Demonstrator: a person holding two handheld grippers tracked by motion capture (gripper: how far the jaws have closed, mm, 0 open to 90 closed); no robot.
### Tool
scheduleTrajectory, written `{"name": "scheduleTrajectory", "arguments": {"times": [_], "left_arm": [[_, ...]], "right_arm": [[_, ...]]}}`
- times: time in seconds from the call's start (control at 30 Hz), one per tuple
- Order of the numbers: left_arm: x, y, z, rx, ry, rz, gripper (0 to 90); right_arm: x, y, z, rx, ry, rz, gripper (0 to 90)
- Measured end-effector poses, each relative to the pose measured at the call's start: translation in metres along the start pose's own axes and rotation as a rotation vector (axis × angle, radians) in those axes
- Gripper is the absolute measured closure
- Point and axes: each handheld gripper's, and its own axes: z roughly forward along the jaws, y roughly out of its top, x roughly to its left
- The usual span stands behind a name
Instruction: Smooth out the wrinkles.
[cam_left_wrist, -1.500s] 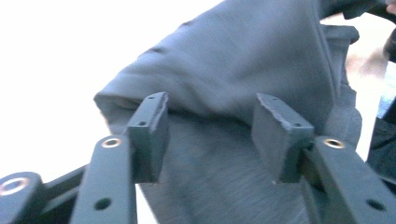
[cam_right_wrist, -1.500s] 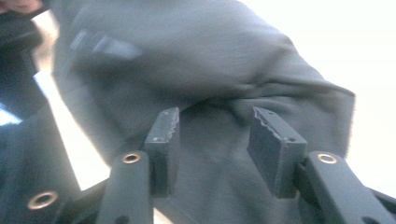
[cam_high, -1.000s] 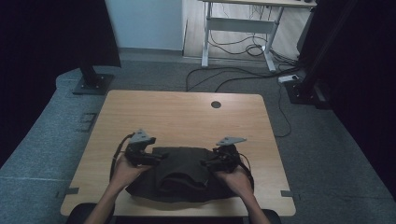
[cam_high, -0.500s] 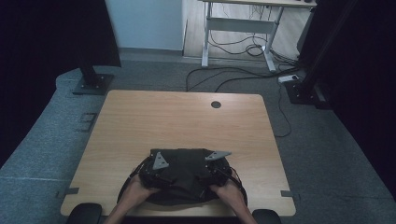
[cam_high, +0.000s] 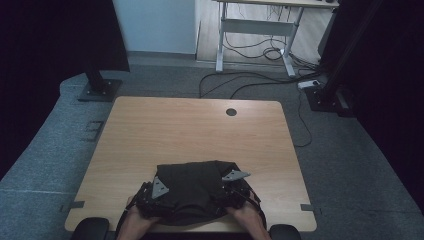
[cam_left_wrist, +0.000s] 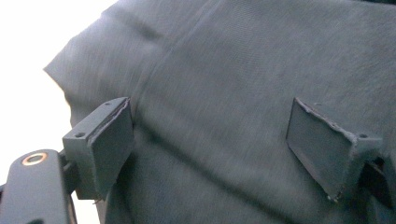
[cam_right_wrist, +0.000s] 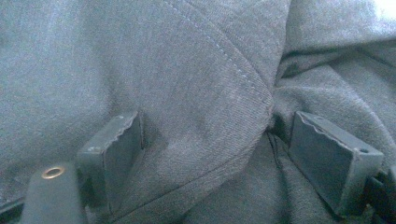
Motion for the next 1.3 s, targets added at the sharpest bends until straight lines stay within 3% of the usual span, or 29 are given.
{"name": "scheduleTrajectory", "arguments": {"times": [0.07, 0.23, 0.5, 1.07, 1.3], "left_arm": [[0.005, -0.003, 0.003, 0.007, -0.023, -0.034, 14.9], [0.016, -0.002, 0.014, 0.005, -0.049, -0.047, 14.2], [0.036, 0.01, 0.03, -0.008, -0.057, -0.042, 14.2], [0.075, 0.035, 0.066, -0.077, -0.065, -0.074, 14.3], [0.09, 0.05, 0.08, -0.078, -0.055, -0.09, 14.5]], "right_arm": [[0.0, 0.0, 0.0, -0.001, -0.004, 0.0, 17.4], [0.0, -0.001, 0.001, -0.007, -0.006, 0.001, 17.3], [-0.006, 0.004, 0.006, -0.014, -0.026, 0.014, 16.7], [-0.042, 0.033, 0.033, -0.045, -0.073, 0.037, 16.8], [-0.059, 0.049, 0.047, -0.059, -0.097, 0.054, 16.9]]}}
